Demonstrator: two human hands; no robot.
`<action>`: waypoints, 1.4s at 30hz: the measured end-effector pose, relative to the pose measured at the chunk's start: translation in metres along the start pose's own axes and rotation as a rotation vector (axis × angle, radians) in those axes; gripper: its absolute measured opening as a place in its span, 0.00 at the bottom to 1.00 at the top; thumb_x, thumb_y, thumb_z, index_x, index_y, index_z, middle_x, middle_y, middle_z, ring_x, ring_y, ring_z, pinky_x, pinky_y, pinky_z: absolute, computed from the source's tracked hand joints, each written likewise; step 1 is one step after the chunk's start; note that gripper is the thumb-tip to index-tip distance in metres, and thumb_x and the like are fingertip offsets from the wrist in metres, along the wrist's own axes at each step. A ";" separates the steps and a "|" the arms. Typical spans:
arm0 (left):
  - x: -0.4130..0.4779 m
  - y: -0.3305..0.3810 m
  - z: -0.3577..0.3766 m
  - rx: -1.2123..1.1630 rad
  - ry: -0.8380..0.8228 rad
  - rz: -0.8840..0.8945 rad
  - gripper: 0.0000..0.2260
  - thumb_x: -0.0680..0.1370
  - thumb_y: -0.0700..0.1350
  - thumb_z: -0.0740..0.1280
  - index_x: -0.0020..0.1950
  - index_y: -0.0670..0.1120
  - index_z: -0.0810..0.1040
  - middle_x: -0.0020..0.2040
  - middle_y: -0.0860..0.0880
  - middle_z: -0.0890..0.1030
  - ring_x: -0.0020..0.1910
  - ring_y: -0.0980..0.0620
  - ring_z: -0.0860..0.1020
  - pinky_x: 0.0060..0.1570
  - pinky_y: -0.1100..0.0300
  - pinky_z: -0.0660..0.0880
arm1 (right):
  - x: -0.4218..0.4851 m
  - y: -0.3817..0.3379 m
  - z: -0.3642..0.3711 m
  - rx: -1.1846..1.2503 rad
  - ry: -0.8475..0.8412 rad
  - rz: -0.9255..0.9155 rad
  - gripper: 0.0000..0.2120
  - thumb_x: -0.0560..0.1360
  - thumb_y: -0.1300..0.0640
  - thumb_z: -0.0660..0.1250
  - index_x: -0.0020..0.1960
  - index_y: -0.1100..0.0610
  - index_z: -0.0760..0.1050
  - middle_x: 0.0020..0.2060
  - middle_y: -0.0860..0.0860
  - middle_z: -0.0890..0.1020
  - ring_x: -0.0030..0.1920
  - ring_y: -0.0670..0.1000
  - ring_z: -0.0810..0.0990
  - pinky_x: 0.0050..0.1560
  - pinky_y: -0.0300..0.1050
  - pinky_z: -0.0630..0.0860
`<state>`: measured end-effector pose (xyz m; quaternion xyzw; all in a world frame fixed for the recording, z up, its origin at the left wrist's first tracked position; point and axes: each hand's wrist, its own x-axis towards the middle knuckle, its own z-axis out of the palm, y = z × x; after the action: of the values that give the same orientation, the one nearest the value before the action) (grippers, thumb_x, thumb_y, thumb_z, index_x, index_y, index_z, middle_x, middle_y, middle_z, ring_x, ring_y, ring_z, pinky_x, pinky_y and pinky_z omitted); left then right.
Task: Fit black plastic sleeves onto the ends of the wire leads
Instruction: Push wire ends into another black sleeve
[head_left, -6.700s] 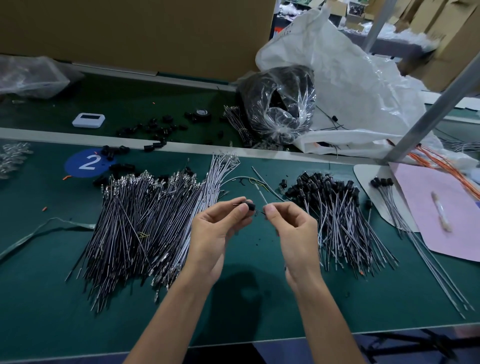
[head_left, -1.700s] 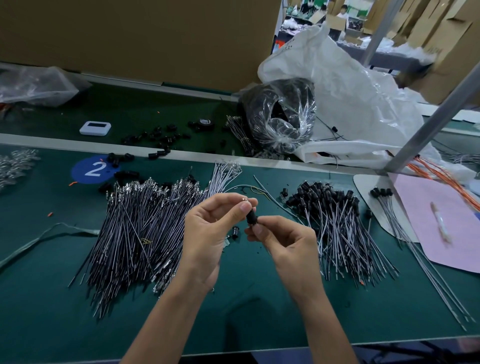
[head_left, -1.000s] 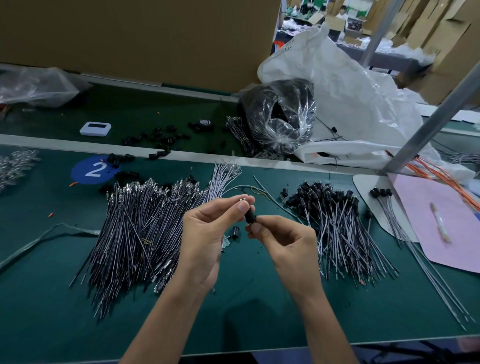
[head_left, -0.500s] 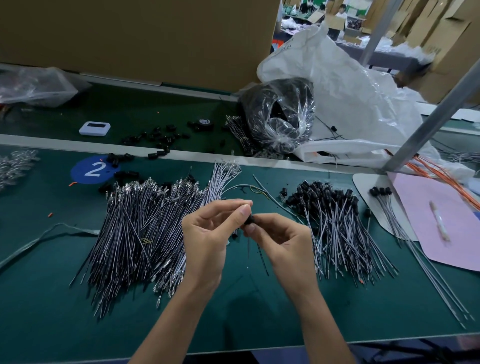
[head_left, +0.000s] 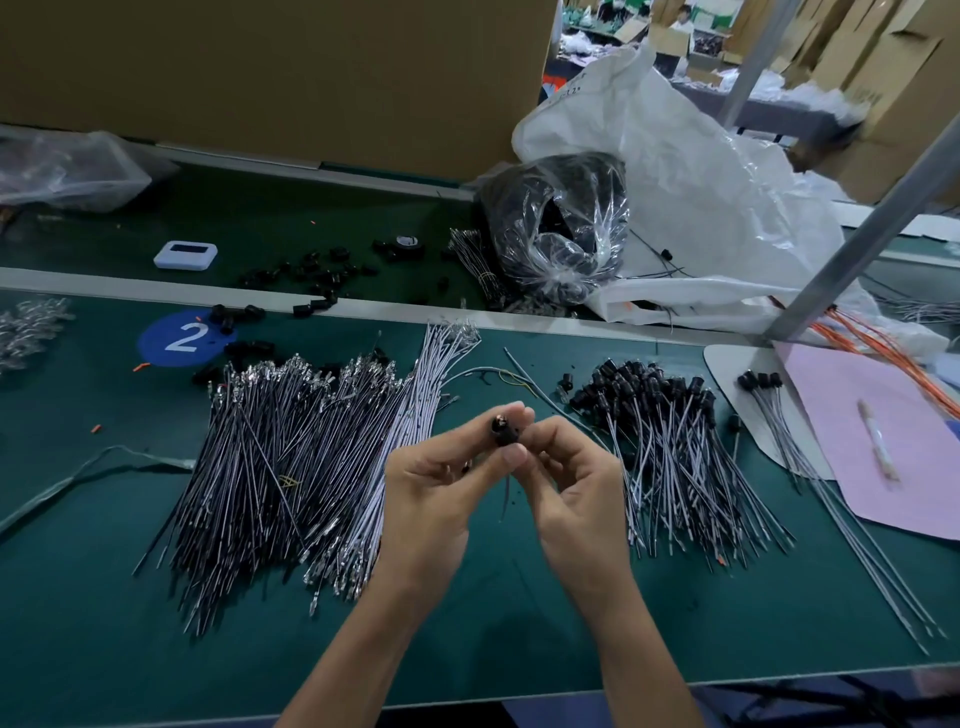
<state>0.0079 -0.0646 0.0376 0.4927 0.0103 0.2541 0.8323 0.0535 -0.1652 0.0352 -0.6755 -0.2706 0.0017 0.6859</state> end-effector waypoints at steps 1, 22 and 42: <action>-0.001 0.001 0.000 -0.004 -0.007 0.016 0.16 0.68 0.36 0.71 0.52 0.51 0.86 0.47 0.48 0.86 0.49 0.53 0.84 0.50 0.66 0.78 | -0.001 -0.001 0.001 0.018 -0.007 -0.007 0.05 0.73 0.63 0.67 0.40 0.56 0.76 0.36 0.44 0.82 0.40 0.41 0.79 0.44 0.34 0.75; 0.007 0.008 -0.007 0.164 0.006 -0.010 0.12 0.67 0.43 0.77 0.49 0.54 0.87 0.45 0.48 0.87 0.46 0.50 0.85 0.46 0.62 0.80 | -0.005 0.008 0.009 0.019 0.036 0.034 0.07 0.75 0.61 0.68 0.38 0.59 0.75 0.32 0.47 0.79 0.37 0.45 0.76 0.41 0.37 0.73; 0.010 0.014 -0.011 0.181 0.116 0.115 0.08 0.68 0.39 0.74 0.42 0.51 0.87 0.42 0.48 0.86 0.43 0.49 0.85 0.44 0.63 0.79 | 0.001 0.005 0.032 0.013 0.032 -0.079 0.09 0.77 0.61 0.66 0.40 0.65 0.74 0.34 0.59 0.77 0.37 0.61 0.73 0.40 0.63 0.71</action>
<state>0.0082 -0.0456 0.0457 0.5500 0.0532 0.3276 0.7664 0.0445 -0.1347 0.0286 -0.6597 -0.2859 -0.0342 0.6942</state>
